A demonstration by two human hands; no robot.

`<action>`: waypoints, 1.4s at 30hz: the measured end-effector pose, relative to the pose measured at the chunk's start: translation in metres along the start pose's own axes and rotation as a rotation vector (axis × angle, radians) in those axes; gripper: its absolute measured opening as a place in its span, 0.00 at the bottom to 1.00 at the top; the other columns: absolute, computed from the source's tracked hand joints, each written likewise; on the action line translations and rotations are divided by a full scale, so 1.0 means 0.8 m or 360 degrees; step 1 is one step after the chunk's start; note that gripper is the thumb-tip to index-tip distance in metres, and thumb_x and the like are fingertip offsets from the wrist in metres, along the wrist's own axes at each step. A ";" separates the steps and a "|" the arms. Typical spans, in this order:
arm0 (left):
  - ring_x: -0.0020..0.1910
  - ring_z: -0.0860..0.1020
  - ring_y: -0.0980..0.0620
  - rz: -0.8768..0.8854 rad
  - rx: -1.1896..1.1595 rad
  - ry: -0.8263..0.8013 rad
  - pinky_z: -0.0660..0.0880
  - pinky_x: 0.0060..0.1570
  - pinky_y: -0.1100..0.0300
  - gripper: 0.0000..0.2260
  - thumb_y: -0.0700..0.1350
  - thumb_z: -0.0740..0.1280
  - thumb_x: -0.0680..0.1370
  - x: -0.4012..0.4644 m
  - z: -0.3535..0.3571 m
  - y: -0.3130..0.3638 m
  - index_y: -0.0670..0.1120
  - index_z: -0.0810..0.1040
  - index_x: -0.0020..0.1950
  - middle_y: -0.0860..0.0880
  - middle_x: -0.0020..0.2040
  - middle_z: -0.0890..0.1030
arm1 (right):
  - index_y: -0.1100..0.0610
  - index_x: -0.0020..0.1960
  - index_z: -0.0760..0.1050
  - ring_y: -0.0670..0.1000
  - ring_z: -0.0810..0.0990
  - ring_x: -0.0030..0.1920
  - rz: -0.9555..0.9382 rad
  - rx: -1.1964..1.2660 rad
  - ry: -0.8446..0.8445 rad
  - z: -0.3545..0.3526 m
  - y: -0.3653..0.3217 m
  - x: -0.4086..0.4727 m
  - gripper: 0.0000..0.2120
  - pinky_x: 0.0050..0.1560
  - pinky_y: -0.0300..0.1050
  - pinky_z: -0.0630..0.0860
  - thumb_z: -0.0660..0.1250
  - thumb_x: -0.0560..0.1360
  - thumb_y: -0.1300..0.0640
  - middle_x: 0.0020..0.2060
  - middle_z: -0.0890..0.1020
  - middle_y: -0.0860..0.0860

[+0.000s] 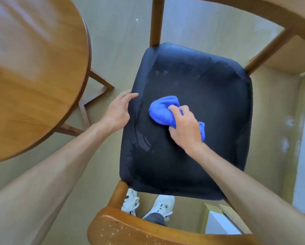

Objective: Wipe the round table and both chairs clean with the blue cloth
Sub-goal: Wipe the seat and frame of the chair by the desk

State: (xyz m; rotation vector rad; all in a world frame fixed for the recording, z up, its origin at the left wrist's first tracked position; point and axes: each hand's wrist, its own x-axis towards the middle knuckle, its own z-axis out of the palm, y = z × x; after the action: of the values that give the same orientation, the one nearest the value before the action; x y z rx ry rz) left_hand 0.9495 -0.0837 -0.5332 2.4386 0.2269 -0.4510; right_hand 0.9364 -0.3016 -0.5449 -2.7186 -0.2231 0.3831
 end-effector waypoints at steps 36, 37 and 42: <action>0.78 0.45 0.48 0.0115 0.0671 -0.0749 0.55 0.74 0.51 0.21 0.46 0.54 0.83 -0.069 0.008 0.062 0.50 0.60 0.77 0.49 0.80 0.48 | 0.46 0.66 0.67 0.57 0.75 0.52 0.0106 0.0174 -0.0688 -0.110 0.060 -0.084 0.27 0.53 0.49 0.73 0.65 0.69 0.58 0.51 0.73 0.50; 0.78 0.46 0.48 0.0147 0.0646 -0.0702 0.55 0.74 0.51 0.21 0.47 0.55 0.83 -0.079 0.003 0.066 0.50 0.61 0.77 0.49 0.80 0.50 | 0.46 0.66 0.67 0.55 0.75 0.52 0.0182 0.0269 -0.0594 -0.125 0.060 -0.095 0.27 0.52 0.49 0.73 0.66 0.68 0.59 0.51 0.73 0.50; 0.77 0.51 0.49 0.0267 0.0464 -0.0542 0.57 0.74 0.51 0.21 0.47 0.58 0.82 -0.118 -0.016 0.090 0.48 0.63 0.76 0.48 0.78 0.55 | 0.42 0.60 0.70 0.48 0.76 0.49 0.0355 0.0542 -0.0167 -0.206 0.057 -0.182 0.25 0.50 0.43 0.72 0.68 0.67 0.60 0.51 0.76 0.47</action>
State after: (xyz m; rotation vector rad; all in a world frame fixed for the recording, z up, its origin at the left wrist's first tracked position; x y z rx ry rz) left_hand 0.8846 -0.1364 -0.4476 2.5803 -0.2002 -0.8612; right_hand 0.8514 -0.4314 -0.3828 -2.3936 0.1110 0.5713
